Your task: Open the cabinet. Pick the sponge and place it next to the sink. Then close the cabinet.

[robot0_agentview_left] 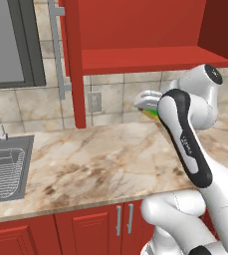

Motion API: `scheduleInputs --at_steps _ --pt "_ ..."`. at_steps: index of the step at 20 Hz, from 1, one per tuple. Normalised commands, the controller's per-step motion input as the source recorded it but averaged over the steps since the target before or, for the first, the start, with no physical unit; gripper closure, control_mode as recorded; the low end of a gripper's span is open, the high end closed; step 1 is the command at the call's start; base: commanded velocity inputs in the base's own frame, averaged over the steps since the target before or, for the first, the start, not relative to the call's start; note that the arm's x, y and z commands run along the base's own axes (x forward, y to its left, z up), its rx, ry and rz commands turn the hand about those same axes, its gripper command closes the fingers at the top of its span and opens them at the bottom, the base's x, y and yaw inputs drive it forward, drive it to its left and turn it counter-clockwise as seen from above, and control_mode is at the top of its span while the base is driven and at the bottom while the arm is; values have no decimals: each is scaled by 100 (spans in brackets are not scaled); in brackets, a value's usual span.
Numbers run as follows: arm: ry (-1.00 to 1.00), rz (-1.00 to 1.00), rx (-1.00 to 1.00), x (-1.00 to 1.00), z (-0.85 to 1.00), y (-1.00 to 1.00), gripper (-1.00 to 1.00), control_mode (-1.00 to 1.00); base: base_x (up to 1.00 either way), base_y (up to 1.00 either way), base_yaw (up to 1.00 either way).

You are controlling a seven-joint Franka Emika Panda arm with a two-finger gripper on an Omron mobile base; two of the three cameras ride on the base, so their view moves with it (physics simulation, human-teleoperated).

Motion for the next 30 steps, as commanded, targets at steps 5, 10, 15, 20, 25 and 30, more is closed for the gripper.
scheduleInputs --at_steps 5,10,15,20,25,30 --pt "10 11 -2 0 -22 70 100 -100 0 0 0" --pt "22 10 -7 0 -3 66 100 -100 0 0 0" --pt "24 9 -5 0 -2 36 100 -100 0 0 0" --pt "11 8 0 4 -42 1 100 -100 0 0 0" --pt "1 8 0 8 -58 6 100 -100 0 0 0" --pt "0 8 0 19 -64 24 100 -100 0 0 0"
